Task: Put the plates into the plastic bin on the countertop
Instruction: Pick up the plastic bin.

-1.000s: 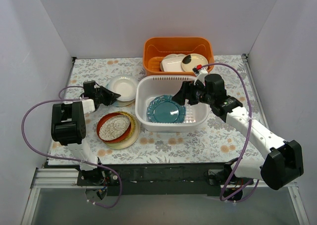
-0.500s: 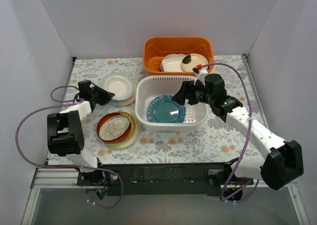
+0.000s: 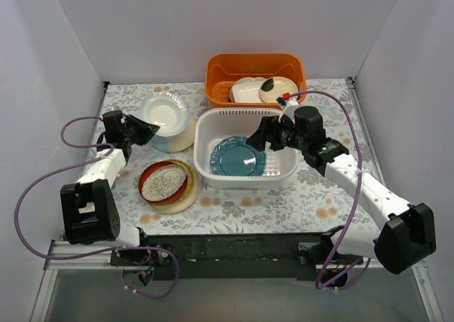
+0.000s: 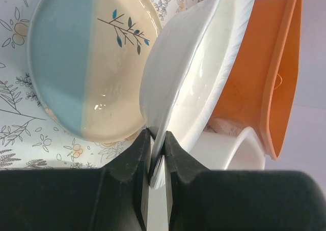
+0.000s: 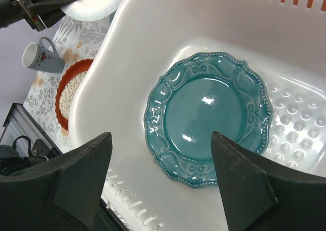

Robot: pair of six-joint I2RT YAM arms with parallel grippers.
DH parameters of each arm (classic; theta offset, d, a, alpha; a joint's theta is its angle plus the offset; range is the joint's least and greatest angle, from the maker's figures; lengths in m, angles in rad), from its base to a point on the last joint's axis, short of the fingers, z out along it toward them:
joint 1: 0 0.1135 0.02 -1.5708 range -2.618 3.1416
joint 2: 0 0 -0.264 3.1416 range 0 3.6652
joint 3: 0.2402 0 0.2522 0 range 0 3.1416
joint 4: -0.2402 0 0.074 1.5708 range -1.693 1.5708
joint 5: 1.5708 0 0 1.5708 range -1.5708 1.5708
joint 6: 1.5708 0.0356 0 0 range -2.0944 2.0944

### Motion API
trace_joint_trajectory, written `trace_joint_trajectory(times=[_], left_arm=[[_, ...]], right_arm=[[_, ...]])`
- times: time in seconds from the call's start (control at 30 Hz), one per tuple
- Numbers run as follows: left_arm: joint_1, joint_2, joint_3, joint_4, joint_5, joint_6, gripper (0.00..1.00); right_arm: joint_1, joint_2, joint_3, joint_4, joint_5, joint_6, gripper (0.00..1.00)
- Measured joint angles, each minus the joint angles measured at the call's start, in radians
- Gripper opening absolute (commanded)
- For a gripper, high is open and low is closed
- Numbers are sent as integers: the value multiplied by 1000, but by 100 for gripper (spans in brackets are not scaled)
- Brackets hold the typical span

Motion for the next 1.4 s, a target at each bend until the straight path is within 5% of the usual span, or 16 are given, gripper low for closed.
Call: trace_joint_trajectory(times=[0.4,1.4], left_arm=[[4,-56,2,-53,12,55,0],[-2,-222,119,-162,249,183,0]], right_arm=[[0,-27,-18,1,0,0,96],[0,-58,-44,10,0,1,98]])
